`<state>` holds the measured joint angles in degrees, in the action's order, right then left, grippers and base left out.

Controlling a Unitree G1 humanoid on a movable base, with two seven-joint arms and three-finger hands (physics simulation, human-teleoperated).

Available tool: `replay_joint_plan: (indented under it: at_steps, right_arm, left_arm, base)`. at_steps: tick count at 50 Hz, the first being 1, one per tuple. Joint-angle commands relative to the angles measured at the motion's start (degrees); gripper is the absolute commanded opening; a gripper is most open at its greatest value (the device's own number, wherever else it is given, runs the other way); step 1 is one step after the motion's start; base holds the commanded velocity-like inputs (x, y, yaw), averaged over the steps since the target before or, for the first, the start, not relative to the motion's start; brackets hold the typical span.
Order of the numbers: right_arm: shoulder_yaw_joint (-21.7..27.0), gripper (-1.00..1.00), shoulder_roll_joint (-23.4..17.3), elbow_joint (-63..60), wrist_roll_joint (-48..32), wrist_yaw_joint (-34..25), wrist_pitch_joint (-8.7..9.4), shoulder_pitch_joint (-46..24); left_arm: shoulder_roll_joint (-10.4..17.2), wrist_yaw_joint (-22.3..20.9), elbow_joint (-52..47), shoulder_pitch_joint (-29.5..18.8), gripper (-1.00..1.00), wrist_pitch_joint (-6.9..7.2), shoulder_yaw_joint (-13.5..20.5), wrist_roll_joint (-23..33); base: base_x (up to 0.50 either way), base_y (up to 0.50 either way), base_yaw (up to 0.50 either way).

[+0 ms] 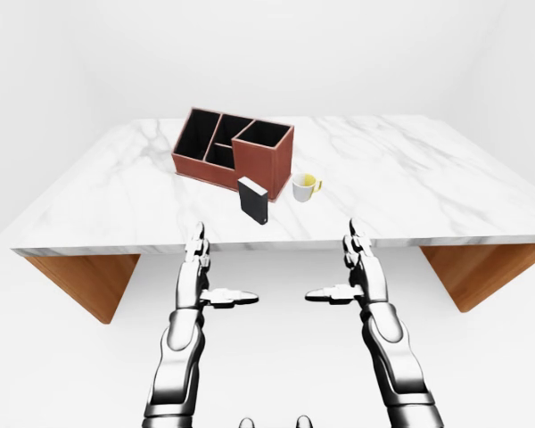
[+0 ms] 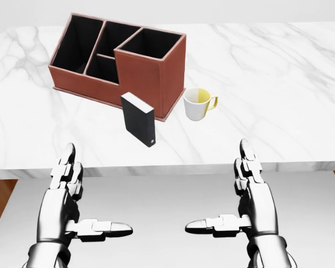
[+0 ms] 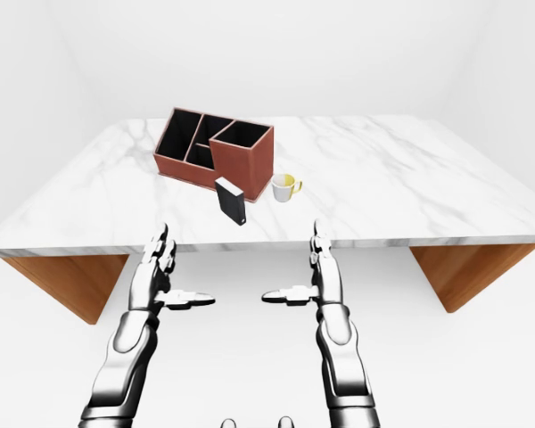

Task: Pick up the book and place it in the right compartment of the caddy.

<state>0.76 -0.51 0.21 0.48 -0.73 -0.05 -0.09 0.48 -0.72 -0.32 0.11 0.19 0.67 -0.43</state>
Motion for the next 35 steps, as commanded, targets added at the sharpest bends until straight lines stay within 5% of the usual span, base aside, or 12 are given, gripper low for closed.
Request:
replay_joint_plan:
  at_steps: [1, 7, 13, 17, 27, 35]
  right_arm:
    - [1.22, 1.00, -0.61, -1.07, 0.50, -1.16, 0.84, 0.13]
    - [2.28, 1.00, -0.63, -1.16, 1.32, -0.88, -0.72, 0.51]
    - [3.07, 1.00, -0.70, -7.24, 1.83, -0.15, 0.29, 2.28]
    - [4.06, 1.00, -1.38, -16.58, 0.70, 0.02, 4.70, 4.45]
    - [8.13, 1.00, -0.68, -26.82, 0.58, -1.71, 5.05, 9.26]
    - [16.38, 1.00, 1.29, -39.22, 1.90, -6.05, 5.05, 13.82]
  left_arm:
    - [0.56, -1.26, -0.41, 0.25, 1.00, -0.33, 1.11, -0.22]
    - [0.40, -1.37, -1.85, 0.87, 1.00, -0.22, 1.11, -0.28]
    - [0.32, -1.73, -1.04, 0.77, 1.00, -2.33, 1.02, -0.37]
    - [0.30, -1.88, -2.05, 1.14, 1.00, -1.94, 0.91, -0.53]
    - [0.35, -1.70, -0.06, 0.38, 1.00, -2.84, 1.07, -0.42]
    - [0.36, -1.57, 0.38, -0.04, 1.00, -2.67, 1.31, -0.98]
  base:
    - [0.00, 0.00, 0.00]
    - [0.00, 0.00, 0.00]
    - [0.00, 0.00, 0.00]
    - [0.00, 0.00, 0.00]
    - [0.00, 0.00, 0.00]
    - [0.00, 0.00, 0.00]
